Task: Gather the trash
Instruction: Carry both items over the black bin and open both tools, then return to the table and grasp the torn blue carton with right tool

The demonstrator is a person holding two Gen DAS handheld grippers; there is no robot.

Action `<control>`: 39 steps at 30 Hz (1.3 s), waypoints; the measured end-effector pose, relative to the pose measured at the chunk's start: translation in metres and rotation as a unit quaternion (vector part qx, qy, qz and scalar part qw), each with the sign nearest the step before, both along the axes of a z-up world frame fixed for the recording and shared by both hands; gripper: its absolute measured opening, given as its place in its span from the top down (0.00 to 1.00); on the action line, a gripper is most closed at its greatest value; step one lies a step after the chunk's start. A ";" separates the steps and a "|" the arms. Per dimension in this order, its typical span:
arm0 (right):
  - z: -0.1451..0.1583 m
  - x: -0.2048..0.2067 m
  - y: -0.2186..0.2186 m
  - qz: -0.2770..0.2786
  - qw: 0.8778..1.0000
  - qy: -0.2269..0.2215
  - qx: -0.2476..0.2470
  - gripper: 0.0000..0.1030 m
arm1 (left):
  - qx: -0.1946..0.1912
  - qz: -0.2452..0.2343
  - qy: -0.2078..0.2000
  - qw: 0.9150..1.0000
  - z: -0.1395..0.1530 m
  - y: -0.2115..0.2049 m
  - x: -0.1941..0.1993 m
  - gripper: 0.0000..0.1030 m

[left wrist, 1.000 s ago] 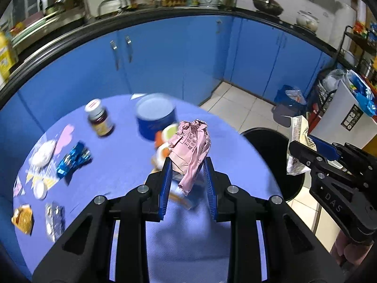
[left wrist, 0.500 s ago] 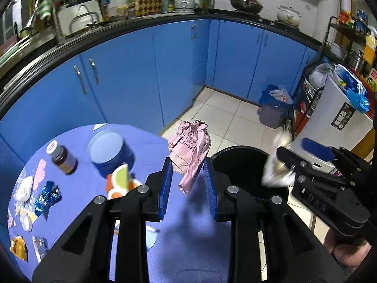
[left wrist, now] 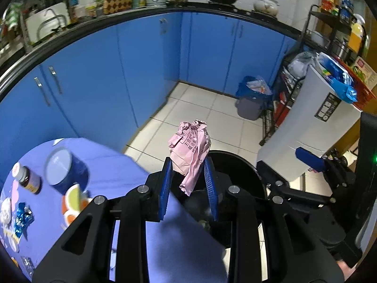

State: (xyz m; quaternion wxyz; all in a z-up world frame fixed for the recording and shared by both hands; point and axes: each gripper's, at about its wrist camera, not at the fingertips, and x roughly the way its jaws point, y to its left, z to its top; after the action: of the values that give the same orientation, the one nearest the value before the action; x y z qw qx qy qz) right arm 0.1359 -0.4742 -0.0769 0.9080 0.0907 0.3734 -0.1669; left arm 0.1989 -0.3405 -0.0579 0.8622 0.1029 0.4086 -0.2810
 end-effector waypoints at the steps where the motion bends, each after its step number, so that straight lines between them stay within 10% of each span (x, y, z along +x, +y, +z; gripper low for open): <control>1: -0.001 -0.001 -0.002 -0.003 1.000 0.001 -0.001 0.26 | 0.000 -0.004 0.002 1.000 -0.001 -0.003 0.001 0.71; 4: -0.003 -0.003 -0.007 -0.010 1.000 0.005 -0.010 0.26 | -0.003 -0.014 0.016 1.000 -0.005 -0.016 0.006 0.63; 7: -0.005 -0.005 -0.013 -0.014 1.000 0.009 -0.003 0.26 | -0.016 -0.011 0.004 1.000 -0.003 -0.021 0.006 0.22; 16: -0.011 -0.004 0.009 0.014 1.000 0.014 0.015 0.26 | -0.008 0.012 -0.008 1.000 -0.004 0.006 0.000 0.22; 39: -0.044 0.011 0.211 0.239 0.968 0.073 0.035 0.26 | 0.035 0.202 0.007 0.979 -0.048 0.250 -0.065 0.22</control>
State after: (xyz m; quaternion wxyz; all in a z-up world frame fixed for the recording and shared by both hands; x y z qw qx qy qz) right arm 0.1467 -0.2627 -0.1208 0.8882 0.0185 0.4548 0.0619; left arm 0.1340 -0.0902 -0.1059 0.8941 0.0461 0.4368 -0.0872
